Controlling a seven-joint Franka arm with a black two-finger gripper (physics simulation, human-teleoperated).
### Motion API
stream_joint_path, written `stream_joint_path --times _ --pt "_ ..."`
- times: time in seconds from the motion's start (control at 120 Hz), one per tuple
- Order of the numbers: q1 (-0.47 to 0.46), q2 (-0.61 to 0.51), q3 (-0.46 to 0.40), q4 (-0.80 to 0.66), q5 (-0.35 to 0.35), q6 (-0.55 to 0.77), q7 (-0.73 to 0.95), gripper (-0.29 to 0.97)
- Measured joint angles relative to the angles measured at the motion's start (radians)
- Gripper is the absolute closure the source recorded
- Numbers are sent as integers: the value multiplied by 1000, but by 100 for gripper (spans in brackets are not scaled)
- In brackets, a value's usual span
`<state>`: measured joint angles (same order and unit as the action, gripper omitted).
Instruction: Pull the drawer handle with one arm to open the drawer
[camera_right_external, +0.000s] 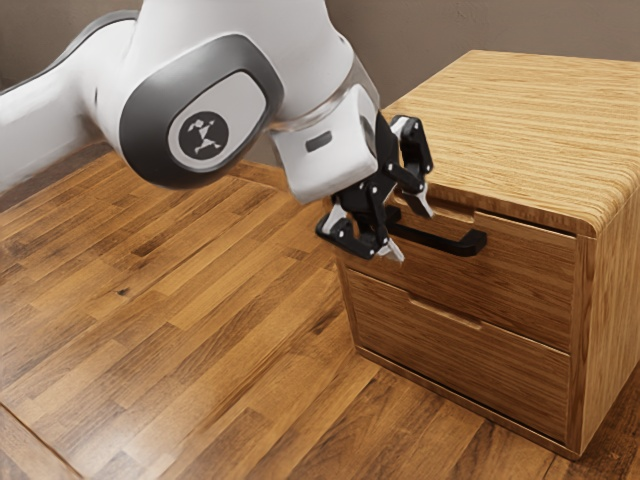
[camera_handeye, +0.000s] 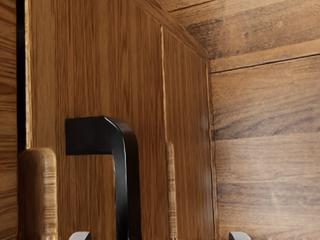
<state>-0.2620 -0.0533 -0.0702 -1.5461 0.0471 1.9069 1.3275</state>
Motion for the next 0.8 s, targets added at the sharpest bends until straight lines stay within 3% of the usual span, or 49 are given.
stream_joint_path --times 0.333,0.8 --pt "22 36 15 -18 4 50 -35 48" --pt "-52 -175 36 -306 7 219 -61 59"
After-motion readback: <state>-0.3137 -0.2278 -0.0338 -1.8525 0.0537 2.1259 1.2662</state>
